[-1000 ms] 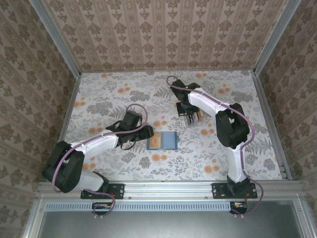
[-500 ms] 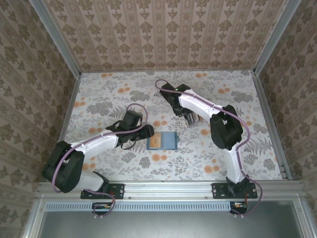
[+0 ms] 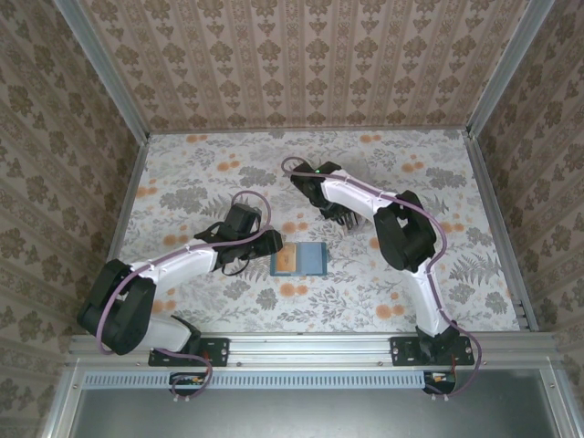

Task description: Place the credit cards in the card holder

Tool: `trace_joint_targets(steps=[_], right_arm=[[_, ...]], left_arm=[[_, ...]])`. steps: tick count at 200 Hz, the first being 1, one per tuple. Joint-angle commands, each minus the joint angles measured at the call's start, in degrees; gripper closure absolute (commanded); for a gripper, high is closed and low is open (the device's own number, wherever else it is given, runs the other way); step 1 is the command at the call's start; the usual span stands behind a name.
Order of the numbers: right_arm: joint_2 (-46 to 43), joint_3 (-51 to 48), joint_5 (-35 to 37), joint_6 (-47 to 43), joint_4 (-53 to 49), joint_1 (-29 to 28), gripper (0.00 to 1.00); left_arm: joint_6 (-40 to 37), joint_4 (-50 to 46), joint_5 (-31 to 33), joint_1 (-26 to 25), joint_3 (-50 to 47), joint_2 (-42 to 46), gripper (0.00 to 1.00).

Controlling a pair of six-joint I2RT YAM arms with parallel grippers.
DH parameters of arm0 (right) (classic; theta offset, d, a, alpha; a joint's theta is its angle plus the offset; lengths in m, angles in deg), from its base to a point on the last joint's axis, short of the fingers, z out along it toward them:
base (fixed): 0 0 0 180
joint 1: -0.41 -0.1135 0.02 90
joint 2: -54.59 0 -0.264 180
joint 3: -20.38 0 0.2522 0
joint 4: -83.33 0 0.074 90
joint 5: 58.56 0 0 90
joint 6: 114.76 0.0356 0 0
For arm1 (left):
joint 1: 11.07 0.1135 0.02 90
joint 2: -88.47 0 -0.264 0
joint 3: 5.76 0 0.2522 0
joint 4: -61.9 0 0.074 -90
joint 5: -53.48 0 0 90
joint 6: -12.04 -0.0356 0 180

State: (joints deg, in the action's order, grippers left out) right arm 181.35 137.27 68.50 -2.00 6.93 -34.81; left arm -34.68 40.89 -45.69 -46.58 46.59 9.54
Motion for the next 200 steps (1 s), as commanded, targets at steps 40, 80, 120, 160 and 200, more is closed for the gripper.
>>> trace_joint_targets(steps=[40, 80, 120, 160, 200], right_arm=[[3.9, -0.1, 12.7, 0.8, -3.7, -2.5, 0.62], [4.6, -1.0, 16.5, 0.9, -3.5, -2.6, 0.61], [3.3, -1.4, 16.5, -0.1, -2.9, -2.5, 0.64], [1.9, -1.2, 15.7, -0.4, -3.1, -2.5, 0.74], [0.5, -1.2, 14.5, -0.6, -3.2, -2.2, 0.82]], left_arm=[[-0.5, 0.7, -0.7, 0.8, -1.5, 0.4, 0.37], [-0.3, 0.8, -0.7, 0.8, -1.9, 0.8, 0.38], [-0.5, 0.7, -0.7, 0.8, -2.1, 0.9, 0.37], [-0.4, 0.7, -0.8, 0.8, -2.0, 0.9, 0.37], [-0.4, 0.7, -0.9, 0.8, -2.1, 0.8, 0.37]])
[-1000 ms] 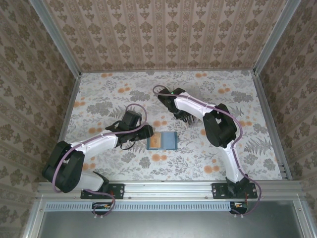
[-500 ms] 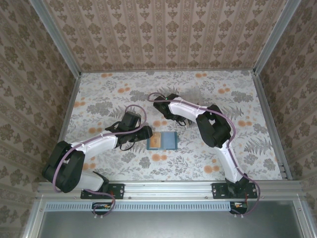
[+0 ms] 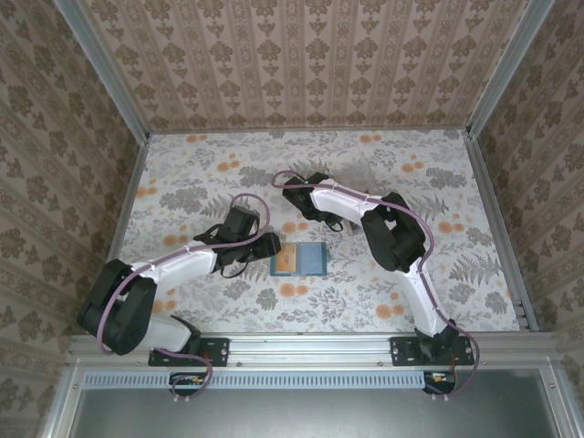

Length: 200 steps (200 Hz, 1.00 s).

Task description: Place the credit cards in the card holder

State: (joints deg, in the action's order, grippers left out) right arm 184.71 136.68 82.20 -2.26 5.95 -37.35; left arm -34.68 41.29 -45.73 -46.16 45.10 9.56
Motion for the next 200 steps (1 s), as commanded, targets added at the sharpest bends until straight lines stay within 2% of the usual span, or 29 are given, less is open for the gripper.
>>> trace_joint_targets(steps=[1, 26, 72, 126, 167, 200], right_arm=[[-2.9, -0.6, 0.8, -0.3, -2.3, 0.3, 0.82], [-3.6, -0.7, 0.7, -0.1, -2.5, 0.3, 0.87], [-4.7, -0.7, -0.3, -0.4, -2.5, 0.4, 0.91], [-8.1, -1.3, -8.6, 0.2, -2.4, 1.7, 0.97], [-15.4, -3.0, -15.5, 2.4, -2.2, 2.0, 1.00], [-23.6, -7.1, -26.1, 5.0, 1.3, 2.1, 1.00]], left_arm=[[-0.4, 0.3, -0.9, 0.4, -0.6, 0.8, 0.37], [-0.5, 0.3, -0.9, 0.4, -0.4, 0.8, 0.37], [-0.5, 0.1, -0.9, 0.4, -0.3, 0.7, 0.37], [-0.4, -0.3, -1.0, 0.4, 0.1, 0.6, 0.38], [-0.4, -1.5, -1.1, 0.4, 1.4, 1.6, 0.37], [-0.5, -2.5, -1.8, 0.5, 3.3, 2.8, 0.37]])
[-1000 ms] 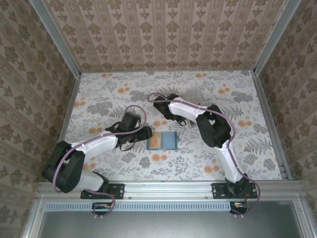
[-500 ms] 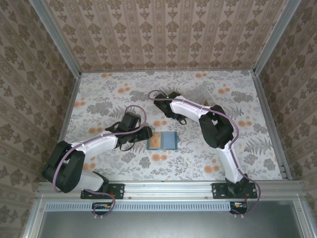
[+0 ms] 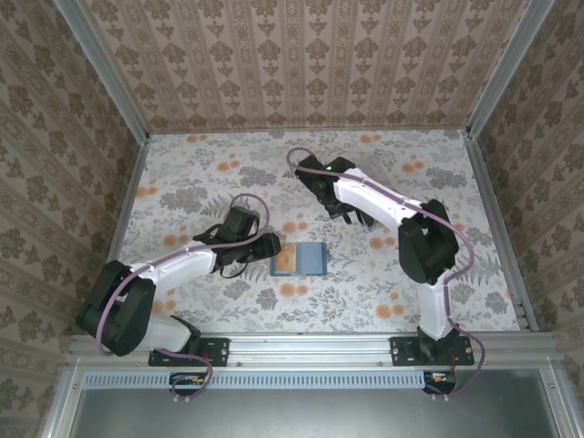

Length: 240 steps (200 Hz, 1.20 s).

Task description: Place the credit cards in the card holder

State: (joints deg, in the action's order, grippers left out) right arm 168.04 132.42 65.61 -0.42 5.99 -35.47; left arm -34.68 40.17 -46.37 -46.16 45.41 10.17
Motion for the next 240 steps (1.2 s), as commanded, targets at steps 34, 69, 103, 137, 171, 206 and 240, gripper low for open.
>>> trace_joint_targets(steps=[34, 69, 103, 137, 171, 206, 240], right_arm=[[-18.2, -11.8, -24.3, 6.8, 11.7, 0.5, 1.00], [-27.1, -24.2, -45.7, 13.2, 29.2, 3.2, 1.00], [-30.0, -32.1, -57.8, 20.4, 43.6, 5.9, 1.00], [-29.3, -34.9, -63.6, 23.4, 49.7, 6.9, 1.00], [-28.5, -35.9, -65.6, 24.3, 51.9, 7.4, 1.00], [-27.3, -36.9, -67.5, 25.5, 54.2, 7.9, 1.00], [-26.0, -37.2, -68.4, 26.6, 56.1, 8.1, 1.00]], left_arm=[[0.7, 0.8, -5.0, 1.5, 3.5, 3.1, 0.36], [4.9, 9.4, -14.0, 3.9, 2.8, 3.4, 0.34], [8.4, 17.6, -21.8, 5.6, 2.5, 1.9, 0.33], [12.6, 26.5, -26.6, 5.7, 1.8, -1.1, 0.33], [15.4, 31.9, -30.9, 5.7, 1.8, -3.5, 0.33], [15.7, 33.3, -32.3, 5.7, 2.0, -4.1, 0.36], [16.4, 34.7, -33.5, 5.7, 2.0, -4.5, 0.47]])
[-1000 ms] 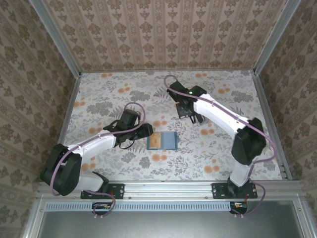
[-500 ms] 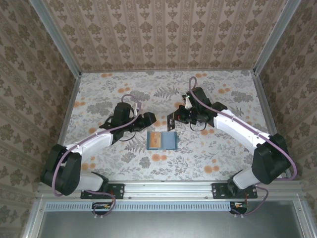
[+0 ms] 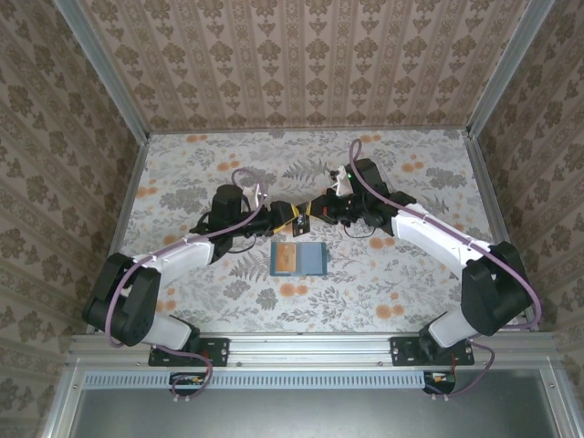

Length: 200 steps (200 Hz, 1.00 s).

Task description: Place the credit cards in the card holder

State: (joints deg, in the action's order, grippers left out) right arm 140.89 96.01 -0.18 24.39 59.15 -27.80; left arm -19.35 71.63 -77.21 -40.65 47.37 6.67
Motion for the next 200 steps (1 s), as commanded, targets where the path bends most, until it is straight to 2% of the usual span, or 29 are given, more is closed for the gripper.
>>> trace_joint_targets(steps=[1, 36, 70, 90, 155, 200], right_arm=[[1.2, -0.8, -2.5, 1.8, 2.9, 0.4, 1.00], [1.9, -1.3, -2.5, 2.3, 3.4, 0.9, 1.00], [1.5, -2.1, -3.0, 3.4, 5.0, 1.4, 1.00], [1.6, -2.1, -2.7, 3.3, 4.6, 1.6, 1.00], [4.2, -2.8, -2.1, 3.8, 3.7, 1.8, 0.98], [4.6, -3.2, -2.2, 3.6, 2.9, 1.7, 0.89]], left_arm=[[1.1, 3.2, -2.6, 0.2, 0.0, -1.0, 0.47], [1.2, 3.4, -2.6, 0.2, -0.2, -0.9, 0.58], [1.3, 3.4, -2.5, 0.3, -0.4, -1.0, 0.60], [1.4, 3.6, -2.5, 0.3, -0.4, -0.9, 0.67], [1.5, 3.1, -1.3, 0.7, -1.8, 0.2, 1.00], [1.6, 2.2, -0.2, 1.1, -2.8, 1.1, 1.00]])
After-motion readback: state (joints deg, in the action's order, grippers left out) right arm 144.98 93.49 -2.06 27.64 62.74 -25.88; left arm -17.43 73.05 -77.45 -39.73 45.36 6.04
